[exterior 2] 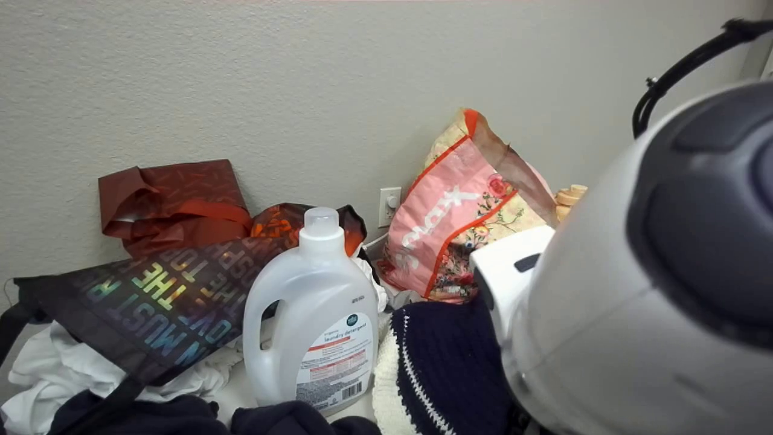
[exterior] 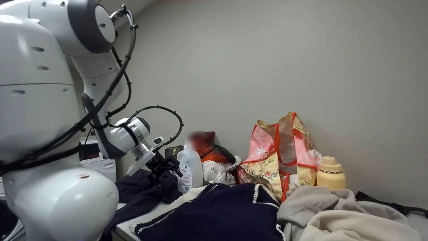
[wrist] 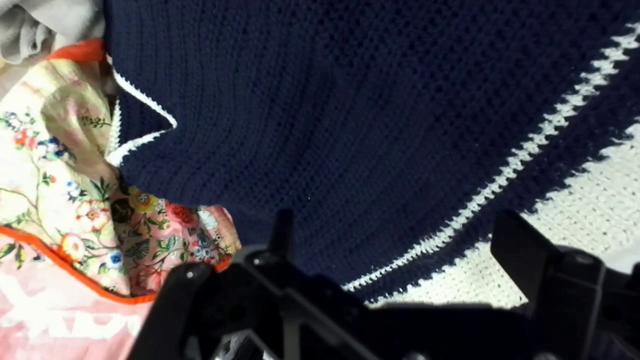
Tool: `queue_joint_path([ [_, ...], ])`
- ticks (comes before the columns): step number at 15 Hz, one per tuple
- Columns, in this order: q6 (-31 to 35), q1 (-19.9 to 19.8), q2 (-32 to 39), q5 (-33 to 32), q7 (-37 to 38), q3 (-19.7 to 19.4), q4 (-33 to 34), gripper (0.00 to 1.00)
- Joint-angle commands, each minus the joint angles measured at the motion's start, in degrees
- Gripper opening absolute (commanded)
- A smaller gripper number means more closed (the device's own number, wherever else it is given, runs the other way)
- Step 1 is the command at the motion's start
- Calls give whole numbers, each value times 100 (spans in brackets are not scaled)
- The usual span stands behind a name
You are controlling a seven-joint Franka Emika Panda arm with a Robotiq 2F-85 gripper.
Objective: Fold the navy cloth on the table in half.
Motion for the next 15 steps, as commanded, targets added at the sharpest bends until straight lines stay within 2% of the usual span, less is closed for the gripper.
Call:
queue_joint_path([
  [1, -700, 481, 984, -650, 597, -287, 527, 100],
  [4, -1109, 980, 1575, -1022, 923, -638, 807, 100],
  [7, -1265, 1384, 2036, -1013, 1077, -885, 1038, 100],
  [15, -1194, 1880, 2530, -490, 842, -1069, 1673, 100],
])
